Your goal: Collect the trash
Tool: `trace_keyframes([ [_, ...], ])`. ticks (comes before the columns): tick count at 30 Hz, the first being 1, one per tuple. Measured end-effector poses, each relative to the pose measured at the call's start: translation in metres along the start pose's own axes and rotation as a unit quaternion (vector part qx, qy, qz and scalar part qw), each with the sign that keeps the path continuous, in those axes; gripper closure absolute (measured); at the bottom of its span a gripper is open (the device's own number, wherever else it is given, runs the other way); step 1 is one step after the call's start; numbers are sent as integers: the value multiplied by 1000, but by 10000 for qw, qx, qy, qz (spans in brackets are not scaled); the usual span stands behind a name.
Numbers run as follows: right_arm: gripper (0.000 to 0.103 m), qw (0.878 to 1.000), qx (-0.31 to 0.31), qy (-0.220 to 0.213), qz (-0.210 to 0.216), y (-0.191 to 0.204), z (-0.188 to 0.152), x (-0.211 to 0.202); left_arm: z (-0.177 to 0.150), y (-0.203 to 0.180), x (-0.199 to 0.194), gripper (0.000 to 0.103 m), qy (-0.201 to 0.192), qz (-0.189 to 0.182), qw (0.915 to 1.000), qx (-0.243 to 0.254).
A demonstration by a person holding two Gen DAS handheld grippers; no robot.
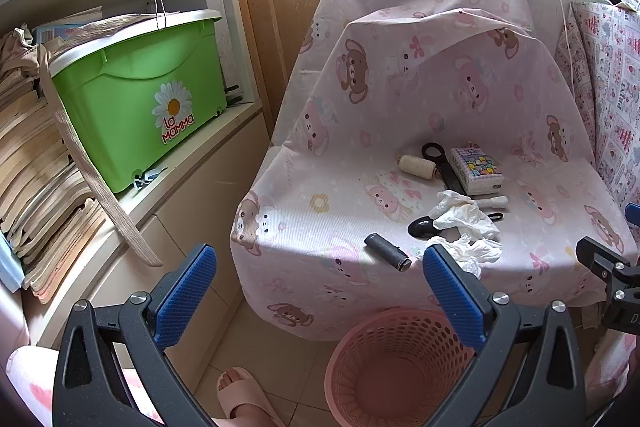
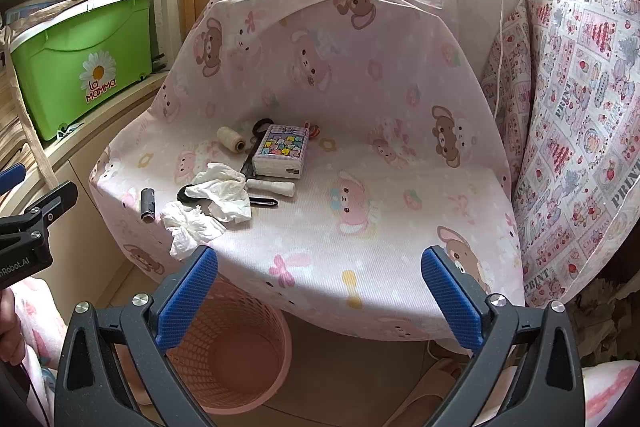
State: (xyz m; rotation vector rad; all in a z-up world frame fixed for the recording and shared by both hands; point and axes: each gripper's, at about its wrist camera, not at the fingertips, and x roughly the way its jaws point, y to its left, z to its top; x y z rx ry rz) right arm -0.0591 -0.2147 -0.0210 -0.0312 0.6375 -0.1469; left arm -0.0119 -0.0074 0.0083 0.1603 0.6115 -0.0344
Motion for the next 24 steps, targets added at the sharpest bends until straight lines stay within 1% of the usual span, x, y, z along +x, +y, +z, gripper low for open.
trace_keyframes([
  [24,0,10000,-55,18,-18,2,0,1,1,-1,0,1,4,5,10000,17],
])
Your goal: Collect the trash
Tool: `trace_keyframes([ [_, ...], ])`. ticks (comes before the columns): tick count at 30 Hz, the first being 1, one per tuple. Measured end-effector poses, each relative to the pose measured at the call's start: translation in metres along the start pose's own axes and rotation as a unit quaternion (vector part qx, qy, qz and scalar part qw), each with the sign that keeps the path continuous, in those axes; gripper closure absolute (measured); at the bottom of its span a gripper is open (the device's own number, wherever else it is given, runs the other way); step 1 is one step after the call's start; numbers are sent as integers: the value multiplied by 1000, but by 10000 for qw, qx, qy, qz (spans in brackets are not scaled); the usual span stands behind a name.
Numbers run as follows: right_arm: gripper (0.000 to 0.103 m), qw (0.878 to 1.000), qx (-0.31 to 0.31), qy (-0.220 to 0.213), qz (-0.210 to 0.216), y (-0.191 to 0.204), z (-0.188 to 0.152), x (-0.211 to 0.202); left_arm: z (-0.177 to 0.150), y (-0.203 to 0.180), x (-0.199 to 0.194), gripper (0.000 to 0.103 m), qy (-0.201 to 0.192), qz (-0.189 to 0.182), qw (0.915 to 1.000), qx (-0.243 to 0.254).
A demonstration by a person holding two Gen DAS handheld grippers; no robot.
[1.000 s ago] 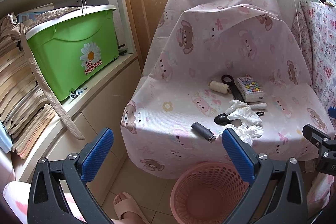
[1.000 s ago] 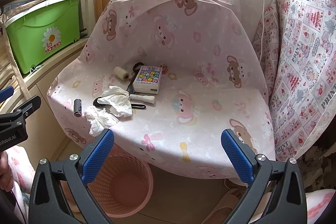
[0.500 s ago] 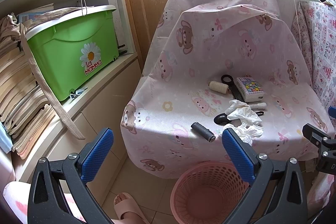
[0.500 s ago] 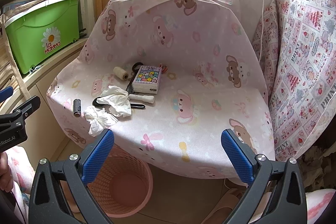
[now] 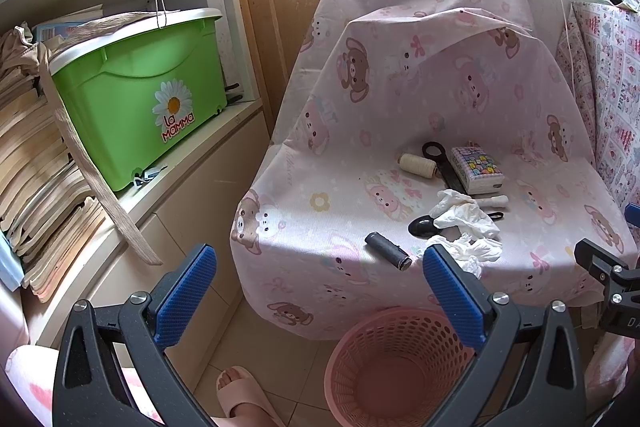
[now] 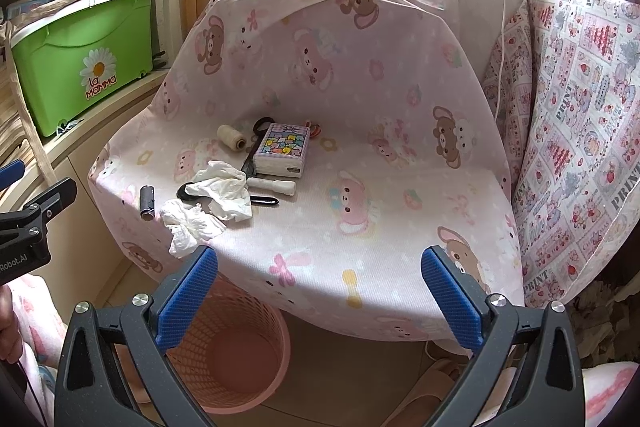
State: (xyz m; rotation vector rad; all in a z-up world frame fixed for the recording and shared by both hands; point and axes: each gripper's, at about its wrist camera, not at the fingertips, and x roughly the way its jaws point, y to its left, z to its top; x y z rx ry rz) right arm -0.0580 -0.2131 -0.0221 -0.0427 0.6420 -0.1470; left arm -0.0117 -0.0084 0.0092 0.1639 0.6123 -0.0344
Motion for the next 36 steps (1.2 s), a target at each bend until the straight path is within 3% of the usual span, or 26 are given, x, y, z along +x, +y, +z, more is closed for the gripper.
trace_keyframes([
  [23,0,10000,73,23,22,-2,0,2,-3,-2,7,1,117,48,9999,28],
  [36,0,9986,229,413,220,-1,4,25,-11,-8,30,1,620,9,9980,130],
])
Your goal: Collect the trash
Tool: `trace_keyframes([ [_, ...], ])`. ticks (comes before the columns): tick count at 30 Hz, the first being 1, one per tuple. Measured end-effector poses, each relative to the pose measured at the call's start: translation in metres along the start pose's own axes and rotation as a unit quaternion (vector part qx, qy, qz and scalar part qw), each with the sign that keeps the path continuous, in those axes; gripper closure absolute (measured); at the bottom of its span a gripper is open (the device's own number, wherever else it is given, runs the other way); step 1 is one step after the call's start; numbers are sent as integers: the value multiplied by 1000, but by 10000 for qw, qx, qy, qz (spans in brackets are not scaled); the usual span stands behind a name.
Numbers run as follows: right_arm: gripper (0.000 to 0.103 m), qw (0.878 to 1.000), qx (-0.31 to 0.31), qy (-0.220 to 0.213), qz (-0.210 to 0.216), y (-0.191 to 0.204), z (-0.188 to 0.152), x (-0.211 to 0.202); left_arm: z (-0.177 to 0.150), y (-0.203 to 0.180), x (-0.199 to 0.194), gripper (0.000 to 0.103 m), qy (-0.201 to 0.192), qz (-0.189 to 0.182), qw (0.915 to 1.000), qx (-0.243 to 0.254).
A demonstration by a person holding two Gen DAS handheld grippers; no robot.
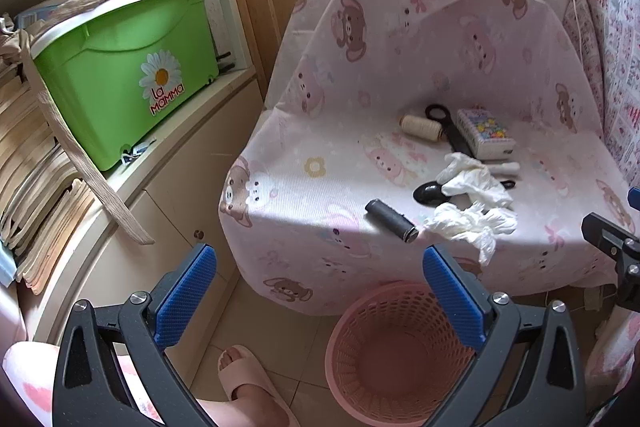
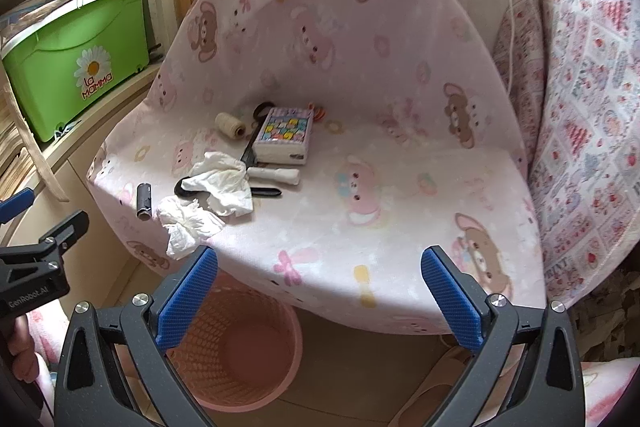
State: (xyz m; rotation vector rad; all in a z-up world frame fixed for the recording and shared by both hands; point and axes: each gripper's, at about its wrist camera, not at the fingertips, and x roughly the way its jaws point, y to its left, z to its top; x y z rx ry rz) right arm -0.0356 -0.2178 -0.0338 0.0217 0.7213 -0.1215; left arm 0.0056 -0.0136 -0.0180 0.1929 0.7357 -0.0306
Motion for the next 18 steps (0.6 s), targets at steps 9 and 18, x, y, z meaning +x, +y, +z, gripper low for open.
trace_keyframes([
  [9,14,9988,-173,283,353,15,2,23,4,-9,34,14,497,-411,9979,33],
  [18,31,9949,-519,343,795,35,18,39,17,-20,59,55,670,-1143,9912,23],
])
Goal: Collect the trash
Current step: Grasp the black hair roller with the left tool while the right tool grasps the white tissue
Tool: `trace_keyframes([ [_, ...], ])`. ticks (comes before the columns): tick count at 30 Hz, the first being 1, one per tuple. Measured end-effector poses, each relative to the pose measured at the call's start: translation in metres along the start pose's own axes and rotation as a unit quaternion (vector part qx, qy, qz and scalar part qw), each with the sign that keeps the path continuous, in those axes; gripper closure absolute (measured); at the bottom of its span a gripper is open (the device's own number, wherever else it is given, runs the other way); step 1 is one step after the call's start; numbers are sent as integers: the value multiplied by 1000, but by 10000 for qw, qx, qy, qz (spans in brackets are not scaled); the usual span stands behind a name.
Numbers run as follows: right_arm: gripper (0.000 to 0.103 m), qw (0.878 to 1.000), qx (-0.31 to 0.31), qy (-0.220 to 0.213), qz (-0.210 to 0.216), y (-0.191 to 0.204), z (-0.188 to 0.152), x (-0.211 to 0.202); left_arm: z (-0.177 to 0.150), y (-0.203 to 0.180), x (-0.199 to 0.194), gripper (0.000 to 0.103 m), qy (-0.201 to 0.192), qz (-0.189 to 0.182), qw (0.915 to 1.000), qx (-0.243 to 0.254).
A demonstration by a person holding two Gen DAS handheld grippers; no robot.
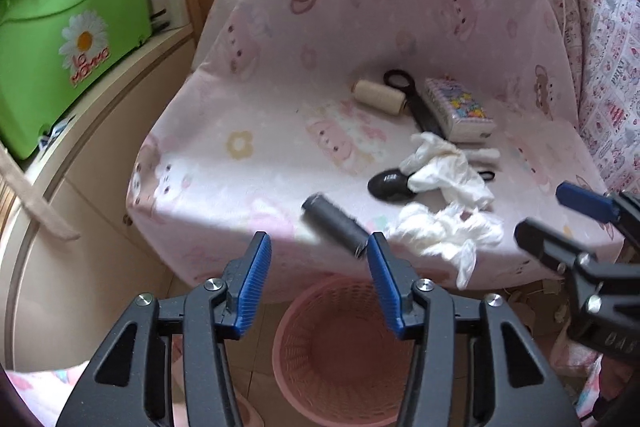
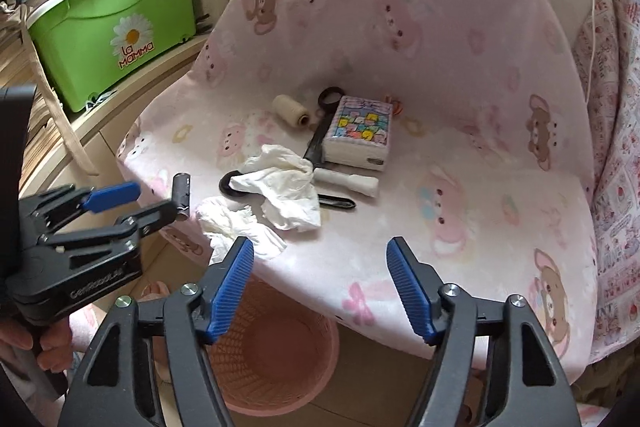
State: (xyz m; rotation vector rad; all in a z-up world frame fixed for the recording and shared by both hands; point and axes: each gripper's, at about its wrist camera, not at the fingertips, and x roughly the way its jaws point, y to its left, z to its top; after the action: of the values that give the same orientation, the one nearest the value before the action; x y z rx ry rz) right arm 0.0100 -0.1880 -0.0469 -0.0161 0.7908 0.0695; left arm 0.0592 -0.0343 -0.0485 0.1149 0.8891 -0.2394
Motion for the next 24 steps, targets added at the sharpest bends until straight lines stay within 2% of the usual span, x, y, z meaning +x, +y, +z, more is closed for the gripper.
trace_keyframes([
  [2,34,9998,86,81,168,1,-1,2,3,-1,3,55,34,-126,9999,-12],
  [6,44,9982,116,197,555,6,0,7,9,6,13,56,179,-458,9981,-375],
  [8,50,9973,134,235,688,10,0,11,12,9,19,80,258,-446,9977,-441],
  [9,52,9967,138,286,741,12,-1,15,13,9,21,81,313,-489,9973,-447],
  [11,66,9956,155,423,826,16,-1,24,15,11,21,89,303,-531,9971,-460],
  [15,79,9943,290,441,928,18,-1,33,15,13,21,91,315,-613,9966,-459],
  [16,94,9940,288,454,949,18,0,35,15,14,20,92,314,-631,9964,-468],
  [17,98,9936,289,490,975,19,0,37,15,15,19,94,302,-645,9963,-485],
  [24,100,9950,280,160,948,17,-1,15,16,26,-4,96,35,-758,9951,-637],
])
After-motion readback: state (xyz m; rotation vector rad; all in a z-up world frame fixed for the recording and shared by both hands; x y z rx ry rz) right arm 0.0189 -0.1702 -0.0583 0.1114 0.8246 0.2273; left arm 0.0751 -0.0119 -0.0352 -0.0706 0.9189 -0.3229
